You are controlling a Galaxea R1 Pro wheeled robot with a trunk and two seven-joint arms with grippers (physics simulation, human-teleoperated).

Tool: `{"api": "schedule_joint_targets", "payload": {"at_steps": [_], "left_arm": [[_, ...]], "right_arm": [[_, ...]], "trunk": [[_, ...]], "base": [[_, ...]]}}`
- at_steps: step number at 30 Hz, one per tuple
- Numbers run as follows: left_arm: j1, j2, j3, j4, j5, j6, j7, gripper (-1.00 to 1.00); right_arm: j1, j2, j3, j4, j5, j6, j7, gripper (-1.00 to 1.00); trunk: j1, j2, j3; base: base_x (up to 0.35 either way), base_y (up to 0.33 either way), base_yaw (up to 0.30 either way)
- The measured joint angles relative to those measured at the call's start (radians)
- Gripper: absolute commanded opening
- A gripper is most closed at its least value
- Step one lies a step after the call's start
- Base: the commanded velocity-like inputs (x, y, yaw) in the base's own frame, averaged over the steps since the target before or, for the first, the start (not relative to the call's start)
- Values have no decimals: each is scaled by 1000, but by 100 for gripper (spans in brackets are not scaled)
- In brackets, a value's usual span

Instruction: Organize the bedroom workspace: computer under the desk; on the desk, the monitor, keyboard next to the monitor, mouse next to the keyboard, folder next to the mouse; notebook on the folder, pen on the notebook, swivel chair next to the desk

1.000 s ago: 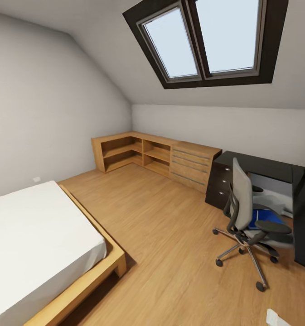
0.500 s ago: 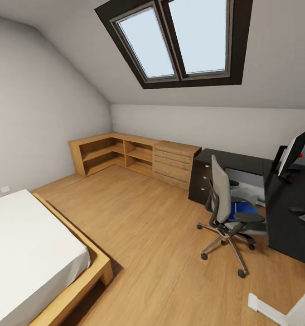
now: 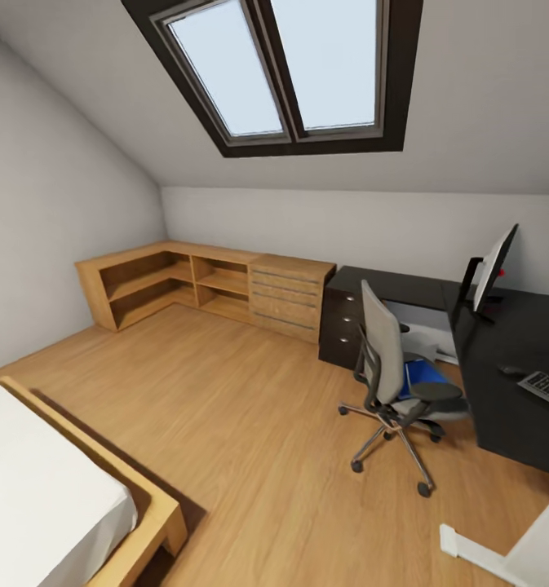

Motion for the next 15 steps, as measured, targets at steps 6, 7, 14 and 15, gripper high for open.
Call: {"api": "schedule_joint_targets", "payload": {"at_steps": [6, 7, 14, 15], "left_arm": [[0, 0, 0, 0, 0, 0, 0, 100], [0, 0, 0, 0, 0, -1, 0, 100], [0, 0, -1, 0, 0, 0, 0, 100], [0, 0, 0, 0, 0, 0, 0, 100]], "right_arm": [[0, -2, -1, -1, 1, 1, 0, 100], [0, -2, -2, -1, 1, 1, 0, 100], [0, -2, -1, -1, 0, 1, -1, 100], [0, -3, -1, 0, 0, 1, -1, 100]], "trunk": [[0, 0, -7], [0, 0, -8], [0, 0, -15], [0, 0, -16]], "base": [[62, 48, -220], [8, 6, -216], [76, 72, -235], [201, 178, -261]]}}
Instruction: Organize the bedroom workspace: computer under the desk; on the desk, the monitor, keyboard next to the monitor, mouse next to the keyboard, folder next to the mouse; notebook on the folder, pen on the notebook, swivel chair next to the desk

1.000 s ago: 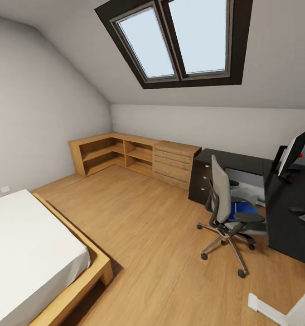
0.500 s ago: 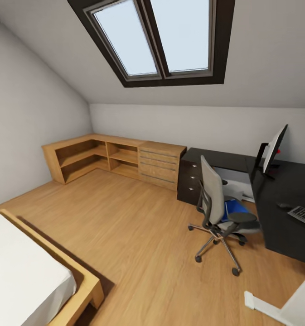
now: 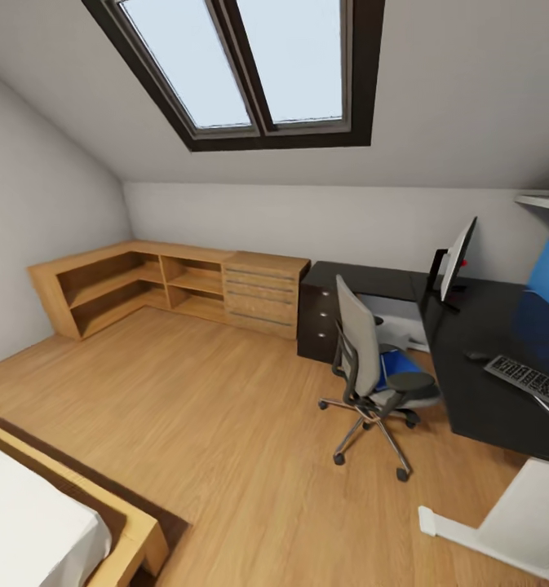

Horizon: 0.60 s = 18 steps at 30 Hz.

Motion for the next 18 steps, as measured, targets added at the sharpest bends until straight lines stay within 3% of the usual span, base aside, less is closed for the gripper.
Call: {"api": "schedule_joint_targets", "payload": {"at_steps": [7, 18], "left_arm": [[0, 0, -1, 0, -1, 0, 0, 100], [0, 0, 0, 0, -1, 0, 0, 100]], "right_arm": [[0, 0, 0, 1, -1, 0, -1, 100], [0, 0, 0, 3, -1, 0, -1, 100]], "trunk": [[0, 0, -3], [0, 0, -5]], "base": [[239, 164, -269], [30, 17, -272]]}}
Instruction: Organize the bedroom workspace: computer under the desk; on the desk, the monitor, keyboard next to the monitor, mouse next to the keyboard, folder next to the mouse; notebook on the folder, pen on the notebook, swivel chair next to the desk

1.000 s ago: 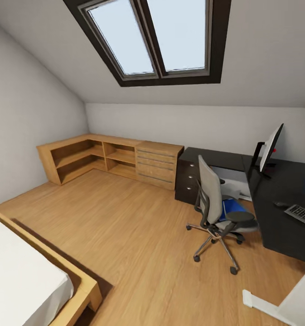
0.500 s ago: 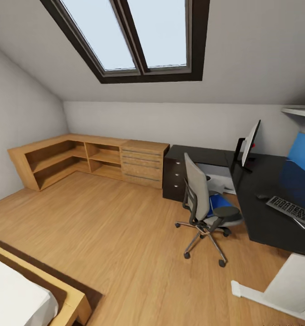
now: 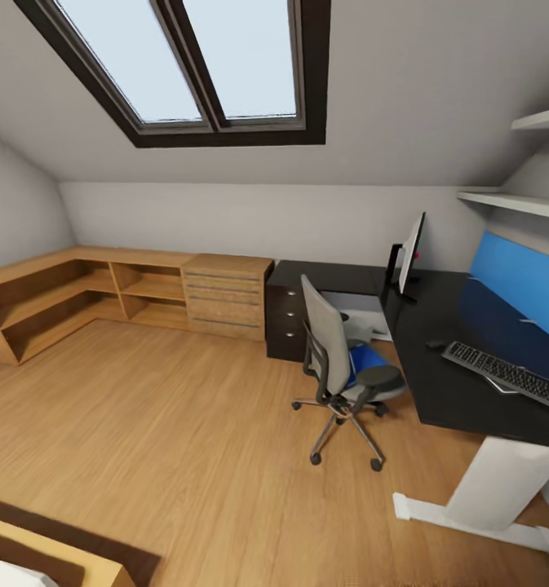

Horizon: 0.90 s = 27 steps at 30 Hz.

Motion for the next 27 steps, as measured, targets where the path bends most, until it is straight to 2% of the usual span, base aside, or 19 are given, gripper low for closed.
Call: {"api": "schedule_joint_targets", "payload": {"at_steps": [6, 18, 27], "left_arm": [[0, 1, 0, 0, 1, -1, 0, 100], [0, 0, 0, 0, 1, -1, 0, 100], [0, 0, 0, 0, 1, -1, 0, 100]], "right_arm": [[0, 0, 0, 1, 1, 1, 0, 100], [0, 3, 2, 3, 2, 2, 1, 100], [0, 8, 9, 8, 3, 6, 2, 100]], "trunk": [[0, 0, 0], [-1, 0, 0], [-1, 0, 0]], "base": [[61, 16, -271], [297, 112, -269], [269, 220, -67]]}}
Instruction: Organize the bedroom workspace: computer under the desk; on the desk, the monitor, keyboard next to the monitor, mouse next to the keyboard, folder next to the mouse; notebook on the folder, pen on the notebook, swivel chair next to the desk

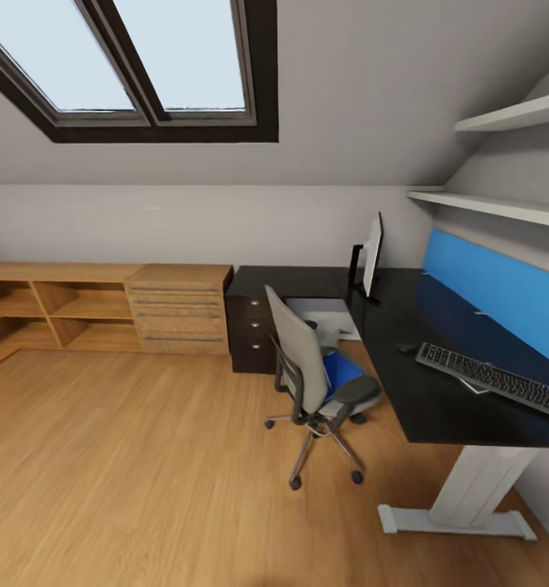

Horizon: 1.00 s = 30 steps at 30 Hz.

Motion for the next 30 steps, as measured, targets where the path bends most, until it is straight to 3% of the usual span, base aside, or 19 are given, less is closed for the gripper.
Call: {"api": "schedule_joint_targets", "payload": {"at_steps": [13, 19, 30], "left_arm": [[0, 0, -1, 0, 0, 0, 0, 100], [0, 1, -1, 0, 0, 0, 0, 100], [0, 2, -1, -1, 1, 0, 0, 100]], "right_arm": [[0, 7, 0, 0, 1, 0, 0, 100], [0, 7, -1, 4, 2, 0, 0, 100], [0, 7, 2, 36, 4, -6, 0, 100]], "trunk": [[0, 0, 0], [0, 0, 0], [0, 0, 0]], "base": [[240, 126, -239], [77, 4, -47], [300, 0, -2]]}}
